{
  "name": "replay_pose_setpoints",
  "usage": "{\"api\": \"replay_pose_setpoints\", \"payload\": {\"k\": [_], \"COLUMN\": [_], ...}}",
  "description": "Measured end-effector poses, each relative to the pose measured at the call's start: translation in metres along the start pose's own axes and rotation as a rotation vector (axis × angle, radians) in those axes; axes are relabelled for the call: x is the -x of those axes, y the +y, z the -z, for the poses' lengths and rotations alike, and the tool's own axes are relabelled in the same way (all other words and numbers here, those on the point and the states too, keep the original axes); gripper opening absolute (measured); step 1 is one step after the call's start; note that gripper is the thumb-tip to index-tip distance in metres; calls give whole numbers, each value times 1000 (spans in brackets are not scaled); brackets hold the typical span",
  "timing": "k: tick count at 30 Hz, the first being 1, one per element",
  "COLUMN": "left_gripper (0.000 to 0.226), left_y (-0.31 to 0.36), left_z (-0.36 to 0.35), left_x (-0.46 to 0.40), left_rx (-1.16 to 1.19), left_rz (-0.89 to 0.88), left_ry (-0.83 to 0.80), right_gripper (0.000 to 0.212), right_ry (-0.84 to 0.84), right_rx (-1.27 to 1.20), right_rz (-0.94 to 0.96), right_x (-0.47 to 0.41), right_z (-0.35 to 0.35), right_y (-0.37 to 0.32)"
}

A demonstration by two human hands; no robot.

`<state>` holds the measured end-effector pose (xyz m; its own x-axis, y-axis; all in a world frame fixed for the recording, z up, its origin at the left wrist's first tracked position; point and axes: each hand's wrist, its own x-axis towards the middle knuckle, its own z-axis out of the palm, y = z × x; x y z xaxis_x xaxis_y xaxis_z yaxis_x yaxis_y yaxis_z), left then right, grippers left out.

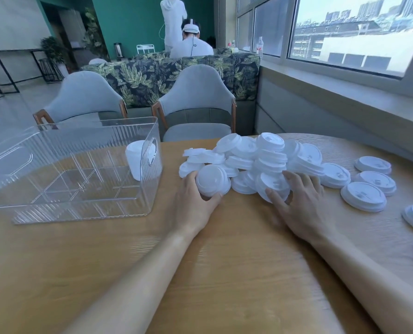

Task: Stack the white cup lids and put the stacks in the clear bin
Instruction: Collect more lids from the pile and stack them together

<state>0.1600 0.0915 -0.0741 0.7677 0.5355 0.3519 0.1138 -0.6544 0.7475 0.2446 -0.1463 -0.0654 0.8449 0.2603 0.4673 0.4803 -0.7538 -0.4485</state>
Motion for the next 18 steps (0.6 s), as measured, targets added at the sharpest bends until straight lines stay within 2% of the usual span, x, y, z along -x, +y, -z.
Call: {"api": "replay_pose_setpoints", "payload": {"k": [7, 18], "left_gripper": [64, 68], "left_y": [4, 0], "left_z": [11, 30], "left_x": [12, 43], "left_rx": [78, 71], "left_rz": [-8, -78], "left_ry": [58, -47], "right_gripper": [69, 67], "right_ry": [27, 68], "right_rx": [-33, -119], "right_rz": [28, 127], "right_x": [10, 51], "right_z": [6, 23], "right_y": [-3, -14]}}
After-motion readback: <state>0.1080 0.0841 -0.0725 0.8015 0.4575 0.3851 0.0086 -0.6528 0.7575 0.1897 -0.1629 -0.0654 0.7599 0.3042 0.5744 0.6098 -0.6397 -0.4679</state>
